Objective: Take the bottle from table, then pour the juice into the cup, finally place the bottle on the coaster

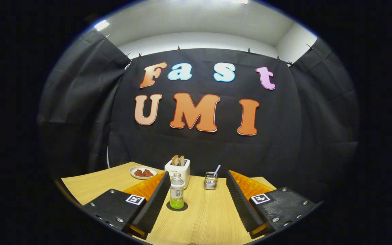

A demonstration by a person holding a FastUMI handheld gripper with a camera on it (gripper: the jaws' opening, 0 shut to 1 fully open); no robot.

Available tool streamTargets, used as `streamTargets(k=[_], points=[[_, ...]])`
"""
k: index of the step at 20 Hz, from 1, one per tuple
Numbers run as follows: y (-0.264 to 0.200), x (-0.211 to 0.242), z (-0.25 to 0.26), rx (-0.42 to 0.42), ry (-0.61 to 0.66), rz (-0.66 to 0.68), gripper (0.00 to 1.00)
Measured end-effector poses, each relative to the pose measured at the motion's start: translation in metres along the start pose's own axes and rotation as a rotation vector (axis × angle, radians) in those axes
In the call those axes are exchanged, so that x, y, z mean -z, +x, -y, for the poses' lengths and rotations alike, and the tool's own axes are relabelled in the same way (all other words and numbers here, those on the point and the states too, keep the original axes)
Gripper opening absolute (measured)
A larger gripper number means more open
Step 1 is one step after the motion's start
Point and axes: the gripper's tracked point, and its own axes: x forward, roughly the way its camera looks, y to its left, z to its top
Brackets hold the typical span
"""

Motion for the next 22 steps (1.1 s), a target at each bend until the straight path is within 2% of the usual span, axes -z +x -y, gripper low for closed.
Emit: streamTargets(k=[4,8,12,17,22], points=[[-0.036,-0.017,0.004,0.002,0.001,0.055,0.98],[-0.058,-0.025,0.012,0.004,0.08,0.091,0.98],[-0.071,-0.023,0.017,-0.053,0.141,0.111,0.98],[-0.074,-0.021,0.061,0.083,0.1,0.137,0.98],[-0.078,-0.036,0.051,0.037,0.124,0.177,0.97]])
